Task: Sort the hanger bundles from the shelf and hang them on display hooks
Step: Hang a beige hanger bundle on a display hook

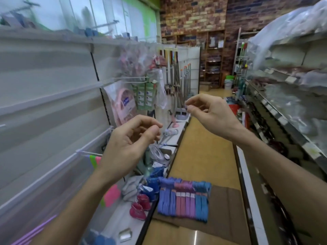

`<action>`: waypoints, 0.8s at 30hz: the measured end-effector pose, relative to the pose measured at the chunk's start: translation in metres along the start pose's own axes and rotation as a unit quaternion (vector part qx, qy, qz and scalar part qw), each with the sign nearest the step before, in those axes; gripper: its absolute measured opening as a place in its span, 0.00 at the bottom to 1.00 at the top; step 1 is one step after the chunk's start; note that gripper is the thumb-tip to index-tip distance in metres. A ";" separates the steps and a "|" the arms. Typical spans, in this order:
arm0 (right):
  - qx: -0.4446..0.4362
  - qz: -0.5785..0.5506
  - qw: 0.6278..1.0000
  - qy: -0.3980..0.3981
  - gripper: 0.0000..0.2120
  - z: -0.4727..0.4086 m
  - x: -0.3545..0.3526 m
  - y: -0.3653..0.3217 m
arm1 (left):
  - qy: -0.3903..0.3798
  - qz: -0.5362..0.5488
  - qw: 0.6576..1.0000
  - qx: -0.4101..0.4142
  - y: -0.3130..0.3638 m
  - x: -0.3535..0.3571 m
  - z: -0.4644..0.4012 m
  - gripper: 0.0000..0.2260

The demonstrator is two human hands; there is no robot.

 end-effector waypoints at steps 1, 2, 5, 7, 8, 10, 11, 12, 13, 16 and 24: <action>0.012 0.008 1.000 -0.001 0.07 0.000 0.000 0.016 | -0.007 0.003 1.000 -0.004 -0.012 0.010 -0.010 0.04; 0.026 0.016 1.000 -0.002 0.07 0.000 0.001 0.033 | -0.013 0.004 1.000 -0.008 -0.024 0.020 -0.020 0.04; 0.060 0.044 0.997 -0.005 0.08 -0.004 0.008 0.085 | -0.033 0.019 0.999 -0.031 -0.064 0.050 -0.051 0.04; 0.084 0.051 0.995 -0.009 0.08 -0.008 0.014 0.120 | -0.048 0.033 0.997 -0.050 -0.093 0.069 -0.074 0.04; 0.094 0.053 0.994 -0.013 0.09 -0.009 0.017 0.135 | -0.054 0.034 0.996 -0.057 -0.106 0.076 -0.084 0.04; 0.118 0.062 0.991 -0.012 0.08 -0.017 0.022 0.175 | -0.073 0.040 0.994 -0.064 -0.137 0.096 -0.112 0.04; 0.128 0.066 0.990 -0.011 0.08 -0.022 0.025 0.195 | -0.083 0.042 0.993 -0.067 -0.152 0.106 -0.127 0.04; 0.139 0.071 0.988 -0.010 0.08 -0.027 0.027 0.215 | -0.089 0.041 0.993 -0.071 -0.168 0.114 -0.142 0.05; 0.149 0.075 0.986 -0.009 0.08 -0.033 0.030 0.234 | -0.095 0.042 0.992 -0.074 -0.184 0.123 -0.157 0.05; 0.189 0.083 0.978 -0.014 0.08 -0.048 0.038 0.293 | -0.109 0.057 0.987 -0.104 -0.231 0.146 -0.200 0.05; 0.285 0.078 0.955 -0.005 0.09 -0.041 0.070 0.444 | -0.158 0.050 0.971 -0.172 -0.347 0.218 -0.273 0.06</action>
Point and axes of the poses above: each hand's wrist, its own z-axis away from the middle knuckle, its own x-axis out of the palm, y = z × x, the point moved 10 cm from there along -z, towards the middle knuckle, and after that the axes turned 7 degrees about -x, right-handed, at the moved point
